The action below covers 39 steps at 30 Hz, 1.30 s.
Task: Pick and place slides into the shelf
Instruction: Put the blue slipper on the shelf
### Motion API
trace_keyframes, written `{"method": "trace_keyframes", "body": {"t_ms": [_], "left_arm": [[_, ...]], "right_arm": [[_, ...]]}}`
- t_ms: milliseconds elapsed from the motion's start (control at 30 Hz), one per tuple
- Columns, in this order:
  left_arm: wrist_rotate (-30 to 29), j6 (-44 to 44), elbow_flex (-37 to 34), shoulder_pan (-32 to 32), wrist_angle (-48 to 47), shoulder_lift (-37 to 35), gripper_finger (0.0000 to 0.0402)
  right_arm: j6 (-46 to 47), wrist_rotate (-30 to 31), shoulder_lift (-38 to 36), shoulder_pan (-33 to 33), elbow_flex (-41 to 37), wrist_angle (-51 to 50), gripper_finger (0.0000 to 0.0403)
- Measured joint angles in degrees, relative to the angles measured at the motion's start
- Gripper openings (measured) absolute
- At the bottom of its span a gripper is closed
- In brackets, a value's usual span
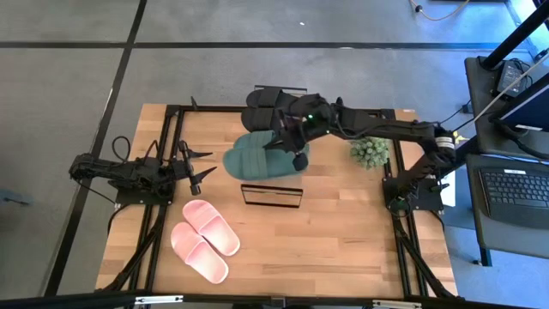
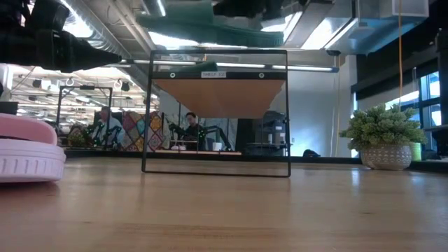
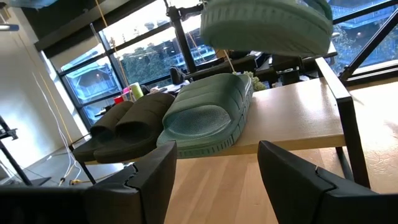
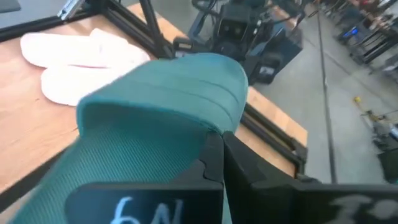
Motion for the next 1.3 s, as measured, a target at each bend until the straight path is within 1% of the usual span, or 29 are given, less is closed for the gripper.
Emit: {"method": "trace_keyframes", "body": {"t_ms": [133, 367, 567, 867, 1133, 1300], "left_arm": [[0.0, -0.2, 0.0, 0.0, 0.0, 0.0, 0.0217], [0.0, -3.2, 0.0, 0.0, 0.0, 0.0, 0.0217], [0.0, -3.6, 0.0, 0.0, 0.0, 0.0, 0.0217], [0.0, -5.0, 0.0, 0.0, 0.0, 0.0, 0.0217], [0.0, -5.0, 0.0, 0.0, 0.0, 0.0, 0.0217], [0.0, -5.1, 0.0, 0.0, 0.0, 0.0, 0.0217]], "right_arm": [[1.6, -0.1, 1.5, -0.5, 0.0, -0.6, 0.0000], [4.4, -0.1, 1.5, -0.5, 0.1, -2.7, 0.0000], [6.2, -0.1, 1.5, -0.5, 0.1, -4.6, 0.0000], [10.2, -0.1, 3.7, 0.0, 0.1, -4.7, 0.0000], [10.5, 2.6, 3.8, 1.4, 0.0, -8.5, 0.0000], [10.2, 2.8, 3.9, 1.5, -2.8, -7.1, 0.0000]]}}
